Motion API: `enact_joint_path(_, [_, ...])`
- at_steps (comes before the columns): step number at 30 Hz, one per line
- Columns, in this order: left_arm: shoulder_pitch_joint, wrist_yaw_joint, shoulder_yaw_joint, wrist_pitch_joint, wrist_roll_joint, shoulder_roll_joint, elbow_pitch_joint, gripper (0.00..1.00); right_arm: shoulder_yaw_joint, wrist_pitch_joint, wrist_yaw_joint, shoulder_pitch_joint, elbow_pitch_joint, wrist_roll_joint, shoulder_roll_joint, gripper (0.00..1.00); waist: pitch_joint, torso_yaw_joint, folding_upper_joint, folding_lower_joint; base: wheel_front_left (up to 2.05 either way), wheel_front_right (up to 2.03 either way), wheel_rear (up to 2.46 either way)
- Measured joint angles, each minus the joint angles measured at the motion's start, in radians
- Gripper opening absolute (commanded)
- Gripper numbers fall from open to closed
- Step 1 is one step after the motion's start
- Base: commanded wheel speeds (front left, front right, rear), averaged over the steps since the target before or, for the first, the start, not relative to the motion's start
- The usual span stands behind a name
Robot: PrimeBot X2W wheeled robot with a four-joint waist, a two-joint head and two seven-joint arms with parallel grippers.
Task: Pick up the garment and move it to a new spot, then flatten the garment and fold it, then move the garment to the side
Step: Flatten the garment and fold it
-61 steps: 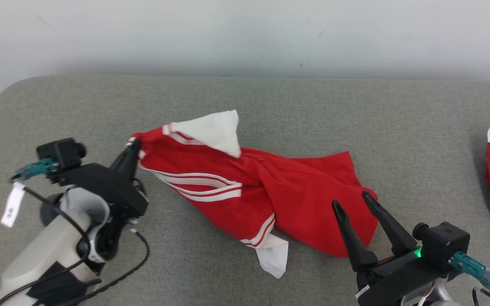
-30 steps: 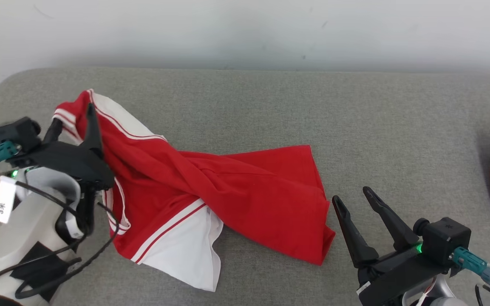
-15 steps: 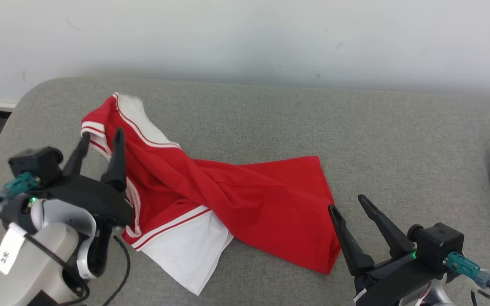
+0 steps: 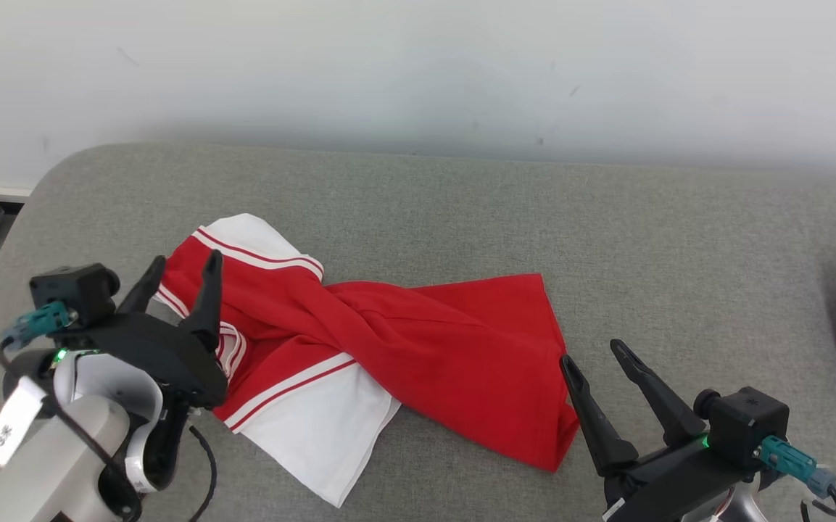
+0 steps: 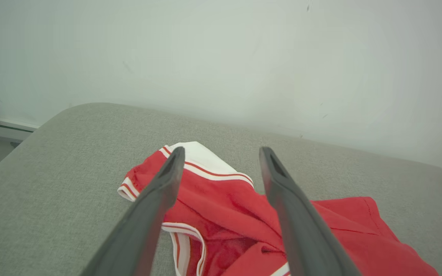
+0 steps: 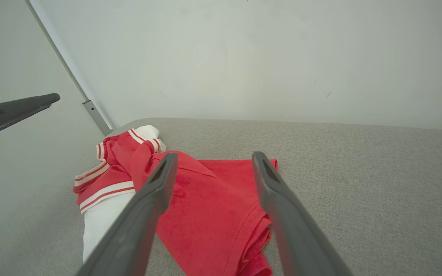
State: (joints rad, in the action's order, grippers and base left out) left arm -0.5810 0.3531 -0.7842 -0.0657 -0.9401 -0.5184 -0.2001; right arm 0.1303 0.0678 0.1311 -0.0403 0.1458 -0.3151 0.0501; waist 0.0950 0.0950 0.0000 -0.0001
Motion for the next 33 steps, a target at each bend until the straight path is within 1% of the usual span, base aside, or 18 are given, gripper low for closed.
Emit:
enact_joint_path(4, [0.037,0.039,0.052,-0.074,-0.008,0.005,0.061,1.0,-0.005,-0.002,0.0,-0.009,-0.001,0.0,0.0,1.0,-0.007,0.012,0.0,0.0,0.0,0.0,0.0])
enact_joint_path(7, [0.096,0.067,0.112,-0.137,-0.041,0.026,0.13,1.0,-0.005,-0.001,0.0,-0.014,-0.004,-0.001,0.0,1.0,-0.016,0.023,0.0,0.0001,0.0,0.0,0.0])
enact_joint_path(11, [0.19,0.067,0.212,-0.183,-0.093,0.052,0.229,1.0,-0.01,0.004,0.0,-0.023,-0.005,-0.002,0.0,1.0,-0.035,0.039,0.0,0.0001,0.0,0.0,0.0])
enact_joint_path(14, [0.258,0.027,0.292,-0.192,-0.098,0.079,0.309,1.0,-0.012,0.01,0.0,-0.03,-0.004,-0.002,0.0,1.0,-0.048,0.055,0.0,0.0001,0.0,0.0,0.0])
enact_joint_path(18, [0.366,-0.037,0.397,-0.195,-0.044,0.122,0.385,1.0,-0.007,0.015,0.0,-0.033,-0.001,-0.007,0.0,1.0,-0.066,0.077,-0.0001,0.0,0.0,0.0,0.0])
enact_joint_path(21, [0.46,-0.088,0.426,-0.195,0.001,0.158,0.399,1.0,0.001,0.032,0.0,-0.035,-0.004,-0.009,0.0,1.0,-0.079,0.09,-0.0001,0.0,0.0,0.0,0.0])
enact_joint_path(22, [0.487,-0.104,0.426,-0.195,0.012,0.164,0.399,1.0,0.007,0.047,0.0,-0.036,-0.007,-0.009,0.0,1.0,-0.082,0.094,-0.0001,0.0,0.0,0.0,0.0])
enact_joint_path(24, [0.53,-0.125,0.405,-0.195,0.056,0.156,0.387,1.0,0.011,0.098,0.0,-0.043,-0.026,-0.004,-0.001,1.0,-0.089,0.101,-0.0001,0.0,0.0,0.0,0.0])
enact_joint_path(26, [0.556,-0.137,0.368,-0.195,0.094,0.143,0.373,1.0,0.009,0.171,0.0,-0.059,-0.051,0.021,0.0,1.0,-0.094,0.107,0.0,0.0,0.0,0.0,0.0])
enact_joint_path(29, [0.57,-0.151,0.328,-0.194,0.134,0.131,0.353,1.0,0.022,0.293,0.0,-0.068,-0.069,0.099,0.0,1.0,-0.099,0.118,-0.0001,0.0,0.0,0.0,0.0])
enact_joint_path(33, [0.572,-0.152,0.291,-0.18,0.17,0.117,0.338,1.0,0.064,0.416,0.0,-0.061,-0.077,0.224,0.0,1.0,-0.103,0.135,0.0,0.0,0.0,0.0,0.0])
